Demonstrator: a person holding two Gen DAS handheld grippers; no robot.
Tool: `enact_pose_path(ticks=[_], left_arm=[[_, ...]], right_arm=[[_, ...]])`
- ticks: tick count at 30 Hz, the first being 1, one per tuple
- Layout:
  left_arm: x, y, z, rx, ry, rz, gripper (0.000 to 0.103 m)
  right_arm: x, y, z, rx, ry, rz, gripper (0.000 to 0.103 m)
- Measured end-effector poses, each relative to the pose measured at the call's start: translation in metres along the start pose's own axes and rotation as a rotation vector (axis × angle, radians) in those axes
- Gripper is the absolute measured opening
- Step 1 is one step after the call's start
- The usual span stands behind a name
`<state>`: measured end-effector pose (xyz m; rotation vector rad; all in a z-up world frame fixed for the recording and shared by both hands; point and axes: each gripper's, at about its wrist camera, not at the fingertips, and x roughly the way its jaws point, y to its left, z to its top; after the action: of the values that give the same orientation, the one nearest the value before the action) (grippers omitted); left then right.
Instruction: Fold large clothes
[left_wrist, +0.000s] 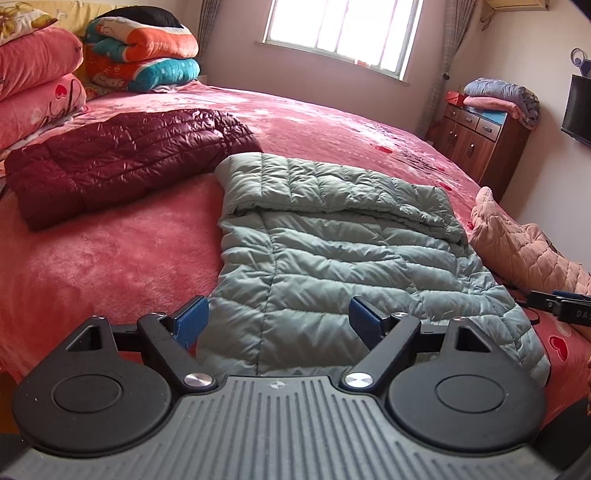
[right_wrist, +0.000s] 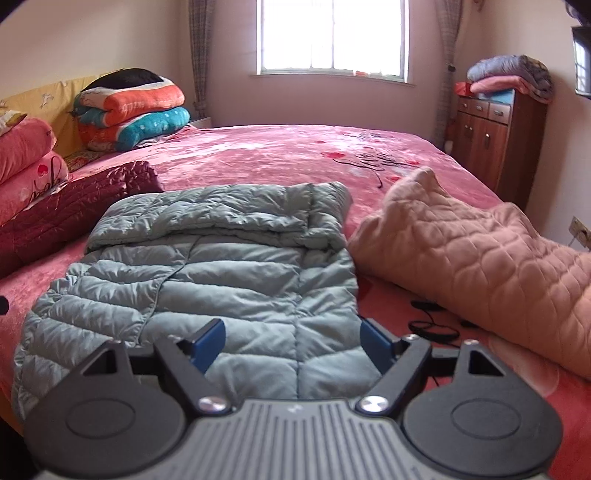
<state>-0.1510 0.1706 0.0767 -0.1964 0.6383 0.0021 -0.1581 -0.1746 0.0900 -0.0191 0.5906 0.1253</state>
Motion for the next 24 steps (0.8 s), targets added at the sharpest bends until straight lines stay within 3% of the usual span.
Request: enact_pose_path(ticks=[7, 11, 14, 24], left_arm=[[0.016, 0.017, -0.016, -0.009, 0.068, 0.006, 0.102], [0.027, 0.026, -0.022, -0.028, 0.096, 0.000, 0.102], [0.034, 0.031, -0.024, -0.043, 0.110, -0.003, 0.102], [0.048, 0.046, -0.027, -0.102, 0.138, -0.021, 0.102]], right_arm=[[-0.001, -0.037, -0.014, 0.139, 0.051, -0.037, 0.082], [0.013, -0.059, -0.025, 0.238, 0.142, -0.036, 0.081], [0.015, -0.068, -0.029, 0.280, 0.154, -0.011, 0.081], [0.037, -0.061, -0.038, 0.230, 0.271, -0.011, 0.084]])
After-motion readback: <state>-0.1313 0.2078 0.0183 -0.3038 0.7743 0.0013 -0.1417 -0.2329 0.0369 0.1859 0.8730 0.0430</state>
